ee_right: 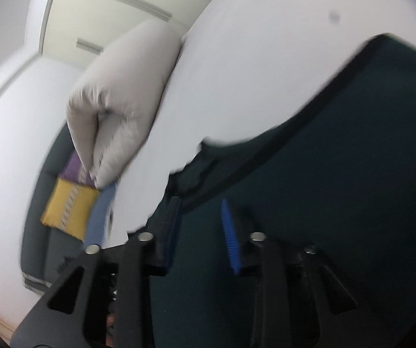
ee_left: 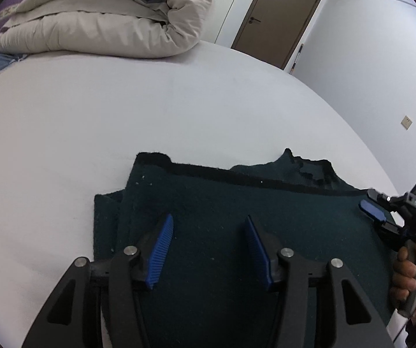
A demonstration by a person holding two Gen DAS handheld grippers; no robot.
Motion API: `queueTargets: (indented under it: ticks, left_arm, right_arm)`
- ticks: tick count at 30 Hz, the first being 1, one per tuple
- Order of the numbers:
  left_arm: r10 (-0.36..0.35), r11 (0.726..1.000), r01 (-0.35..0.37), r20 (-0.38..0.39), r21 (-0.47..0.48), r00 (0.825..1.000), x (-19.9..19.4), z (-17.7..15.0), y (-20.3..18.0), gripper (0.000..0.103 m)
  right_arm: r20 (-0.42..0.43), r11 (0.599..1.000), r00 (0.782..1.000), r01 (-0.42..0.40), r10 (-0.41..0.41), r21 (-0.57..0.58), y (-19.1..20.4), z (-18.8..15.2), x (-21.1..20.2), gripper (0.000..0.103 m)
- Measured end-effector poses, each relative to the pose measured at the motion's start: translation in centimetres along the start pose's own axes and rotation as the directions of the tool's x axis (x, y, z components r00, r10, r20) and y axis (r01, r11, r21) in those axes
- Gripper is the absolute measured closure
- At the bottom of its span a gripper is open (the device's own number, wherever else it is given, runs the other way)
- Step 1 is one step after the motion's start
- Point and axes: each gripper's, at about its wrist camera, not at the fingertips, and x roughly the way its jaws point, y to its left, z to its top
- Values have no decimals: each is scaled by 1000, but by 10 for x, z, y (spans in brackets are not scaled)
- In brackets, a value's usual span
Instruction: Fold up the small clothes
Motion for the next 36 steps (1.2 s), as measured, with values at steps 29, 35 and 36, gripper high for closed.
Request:
queueTargets:
  ticks: [29,35,36]
  left_arm:
    - [141,976,-124,-87,182,986,-61,-93,-72,46]
    - [140,975,-123,-86,185,986,-59,-94,-73,46]
    - [140,975,-123,-86,187,986,-59,-94,-73,45]
  right_arm:
    - [-31,998,999,-35,37,59,-30,-149,-110,74]
    - [145,988,981,114,-129,108,-88,-121,-205,72]
    - [161,986,977,119,-136,114,-92,-120,-214,72]
